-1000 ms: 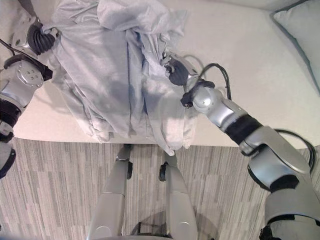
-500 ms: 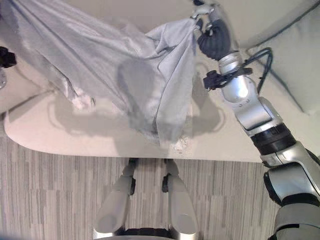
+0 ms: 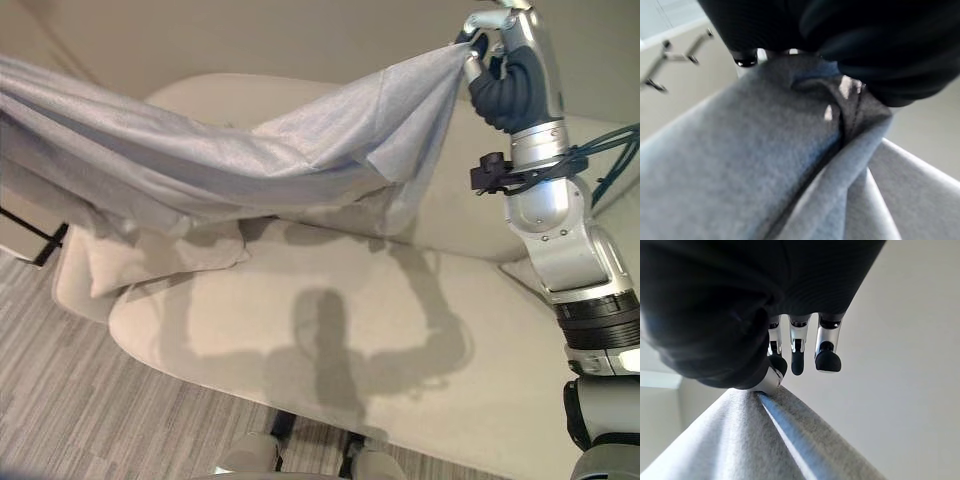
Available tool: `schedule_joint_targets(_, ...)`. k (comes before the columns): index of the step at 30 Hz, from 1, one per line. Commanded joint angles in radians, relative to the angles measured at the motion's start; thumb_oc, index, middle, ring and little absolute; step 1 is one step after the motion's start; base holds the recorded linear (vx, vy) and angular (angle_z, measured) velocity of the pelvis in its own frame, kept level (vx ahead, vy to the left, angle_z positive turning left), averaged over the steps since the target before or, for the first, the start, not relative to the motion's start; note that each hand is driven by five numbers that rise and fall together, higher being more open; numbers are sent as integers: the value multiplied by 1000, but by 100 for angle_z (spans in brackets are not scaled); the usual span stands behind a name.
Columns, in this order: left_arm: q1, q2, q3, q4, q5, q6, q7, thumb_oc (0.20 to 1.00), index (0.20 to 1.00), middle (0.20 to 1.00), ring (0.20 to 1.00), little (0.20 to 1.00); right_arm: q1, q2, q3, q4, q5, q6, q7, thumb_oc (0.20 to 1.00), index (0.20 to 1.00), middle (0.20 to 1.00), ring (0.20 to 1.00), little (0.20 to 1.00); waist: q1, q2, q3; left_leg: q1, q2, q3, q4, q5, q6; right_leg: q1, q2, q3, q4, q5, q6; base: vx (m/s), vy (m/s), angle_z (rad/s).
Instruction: Hang the clothes on the sofa on the clothes rack.
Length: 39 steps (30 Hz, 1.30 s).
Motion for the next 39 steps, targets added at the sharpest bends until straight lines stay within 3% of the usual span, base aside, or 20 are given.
schedule_joint_targets(1,-21,25,15,6,25,-11,25,200,200,200,200,200,4,-12,8,7,13,-24,-40,200,200,200,200,200,20,-57,-113,-101,-3,58,-46,104,-24,52,-42,20,15,-121,88,-158,-10,74)
schedule_joint_targets(4,-61,33,-4,-5,37,-13,30,200,200,200,200,200,-46,-59,29,18,1,-5,-70,200,200,200,200,200,12,-65,-117,-103,29,173,-38,95,-23,50,-65,-23,11,-107,92,-137,77,70)
schedule_joint_targets(7,-108,53,-37,7,39,-15,35,200,200,200,200,200,-93,-79,64,19,7,4,-76,200,200,200,200,200,0,-72,-126,-50,88,200,-26,74,-22,40,-104,-45,26,-85,105,-98,174,53)
schedule_joint_targets(10,-156,72,-72,11,29,-27,42,200,200,200,200,200,-164,-103,108,27,11,9,-83,200,200,200,200,200,-20,-76,-144,-23,174,211,-8,83,-35,24,-151,-59,29,-62,130,-72,267,27)
schedule_joint_targets(13,-199,85,-98,19,21,-27,55,200,200,200,200,200,-216,-108,145,51,21,13,-89,200,200,200,200,200,-31,-60,-158,8,219,206,-18,74,-58,12,-178,-58,31,-46,156,-7,305,27)
schedule_joint_targets(17,-291,94,-163,35,25,-19,49,200,200,200,200,200,-242,-127,145,77,26,17,-105,200,200,200,200,200,-41,-34,-157,6,196,242,-43,24,-63,1,-246,-80,31,10,197,-34,406,18)
schedule_joint_targets(19,-356,105,-210,41,30,-18,46,200,200,200,200,200,-213,-130,114,80,-3,37,-121,200,200,200,200,200,-45,-45,-156,-5,145,251,-46,-15,-45,-11,-311,-96,28,61,225,-43,373,26)
schedule_joint_targets(21,-412,103,-257,51,35,-12,48,200,200,200,200,200,-191,-133,88,72,-18,48,-128,200,200,200,200,200,-45,-62,-151,-12,110,249,-44,-29,-25,-12,-340,-95,27,77,236,-5,287,39)
schedule_joint_targets(22,-446,96,-290,58,40,-12,50,200,200,200,200,200,-170,-134,62,69,-26,56,-138,200,200,200,200,200,-59,-71,-142,-19,83,244,-44,-35,-9,-25,-351,-63,41,100,237,-11,463,39)
schedule_joint_targets(23,-484,82,-323,55,42,-13,47,200,200,200,200,200,-141,-140,21,56,-33,58,-152,200,200,200,200,200,-79,-79,-129,-29,44,236,-44,-32,19,-58,-314,60,101,66,210,-8,455,64)
schedule_joint_targets(24,-493,79,-332,52,40,-17,44,200,200,200,200,200,-132,-148,13,58,-28,54,-155,200,200,200,200,200,-89,-79,-124,-32,24,234,-42,-33,32,-57,-269,115,140,22,193,-11,410,71)
schedule_joint_targets(26,-511,76,-349,54,25,-22,36,200,200,200,200,200,-126,-165,2,59,-20,46,-152,200,200,200,200,200,-80,-83,-127,-34,-1,228,-42,-26,49,-54,-189,157,203,-65,163,10,218,58)
schedule_joint_targets(27,-514,75,-350,54,24,-22,36,200,200,200,200,200,-126,-167,1,60,-19,45,-153,200,200,200,200,200,-79,-83,-125,-36,-1,228,-43,-20,49,-58,-189,157,207,-64,161,-2,125,17)
schedule_joint_targets(28,-515,75,-348,57,14,-23,31,200,200,200,200,200,-122,-175,-2,61,-12,42,-148,200,200,200,200,200,-77,-86,-128,-37,-10,223,-45,-16,57,-52,-151,152,225,-95,147,17,130,1)
schedule_joint_targets(29,-504,67,-338,62,4,-20,25,200,200,200,200,200,-114,-184,-4,66,-10,35,-136,200,200,200,200,200,-72,-100,-130,-33,-40,218,-46,-18,67,-41,-63,144,228,-146,125,33,155,-9)
schedule_joint_targets(31,-454,58,-297,65,8,-11,19,200,200,200,200,200,-88,-200,-22,67,-17,35,-125,200,200,200,200,200,-77,-118,-131,-16,-77,195,-46,-14,76,-40,3,200,173,-150,93,106,108,36)
schedule_joint_targets(34,-368,44,-232,54,-6,-24,15,200,200,200,200,200,-99,-234,-18,77,10,24,-112,200,200,200,200,200,-78,-127,-118,-16,-95,193,-7,-32,84,-21,4,249,87,-84,98,71,64,42)
schedule_joint_targets(36,-352,18,-217,42,-15,-32,6,200,200,200,200,200,-76,-276,-43,81,17,24,-114,200,200,200,200,200,-96,-126,-93,-76,-77,229,95,-65,68,10,-24,219,47,-85,108,35,136,14)
schedule_joint_targets(37,-347,18,-213,39,-16,-35,8,200,200,200,200,200,-58,-284,-58,78,17,25,-115,200,200,200,200,200,-99,-123,-93,-91,-60,239,100,-64,65,15,-32,212,41,-85,111,99,234,55)
schedule_joint_targets(39,-368,33,-229,47,-28,-37,15,200,200,200,200,200,-37,-295,-73,80,34,22,-122,200,200,200,200,200,-102,-127,-93,-125,24,222,67,-19,46,12,-72,215,34,-97,127,156,275,46)
